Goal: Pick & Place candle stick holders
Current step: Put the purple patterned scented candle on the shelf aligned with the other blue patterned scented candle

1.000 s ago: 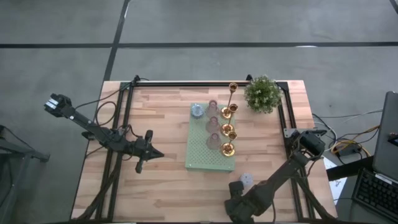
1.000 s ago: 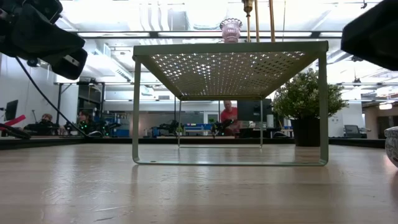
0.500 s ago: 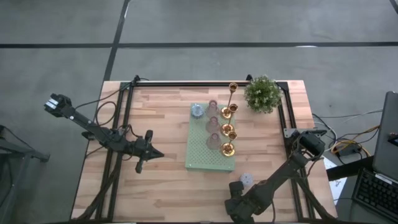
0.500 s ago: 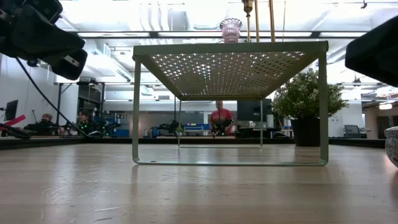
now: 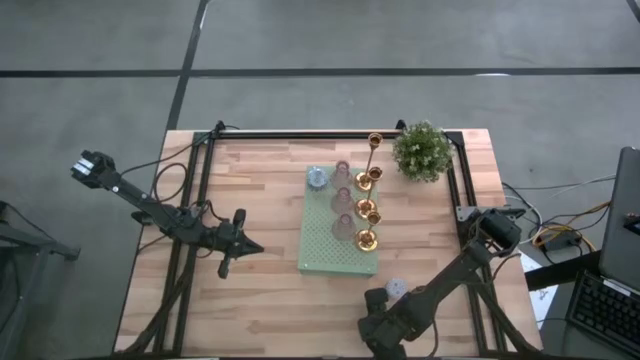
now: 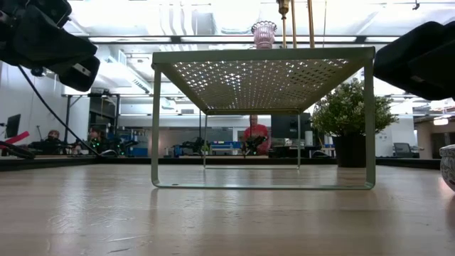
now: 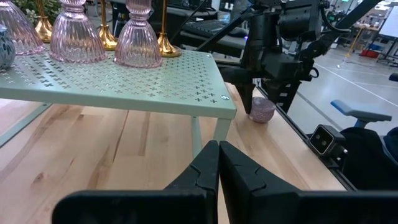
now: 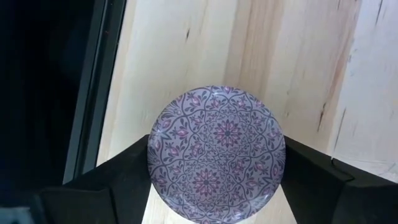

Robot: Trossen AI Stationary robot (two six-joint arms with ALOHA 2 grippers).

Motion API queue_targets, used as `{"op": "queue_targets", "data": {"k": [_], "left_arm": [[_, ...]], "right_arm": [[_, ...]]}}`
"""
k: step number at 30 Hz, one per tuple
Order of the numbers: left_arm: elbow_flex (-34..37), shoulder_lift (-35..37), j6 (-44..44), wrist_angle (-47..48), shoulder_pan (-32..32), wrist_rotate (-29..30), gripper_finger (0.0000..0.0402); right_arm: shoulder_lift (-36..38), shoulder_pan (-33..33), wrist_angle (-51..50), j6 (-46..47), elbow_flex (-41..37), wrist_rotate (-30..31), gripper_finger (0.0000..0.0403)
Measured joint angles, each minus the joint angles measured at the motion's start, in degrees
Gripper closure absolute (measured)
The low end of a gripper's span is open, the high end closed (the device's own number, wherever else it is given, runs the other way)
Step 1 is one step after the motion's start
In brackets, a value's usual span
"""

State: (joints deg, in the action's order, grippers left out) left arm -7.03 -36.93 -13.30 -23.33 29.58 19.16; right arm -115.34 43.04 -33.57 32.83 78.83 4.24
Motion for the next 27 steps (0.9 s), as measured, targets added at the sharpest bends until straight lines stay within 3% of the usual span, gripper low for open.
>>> {"op": "queue_targets", "data": {"k": [9,27], "left_arm": [[0.00,-0.02,0.33,0.07,0.00,0.01,0.0386],[0.00,-0.02,0.51,0.33,-0.02,0.35,0.0386]], "right_arm": [[0.53,-1.18,-0.04,-1.55,0.84,-0.31,0.0113],[0.84,-4.56,-10.09,-5.98,10.94,-0.07,0.0110]]}}
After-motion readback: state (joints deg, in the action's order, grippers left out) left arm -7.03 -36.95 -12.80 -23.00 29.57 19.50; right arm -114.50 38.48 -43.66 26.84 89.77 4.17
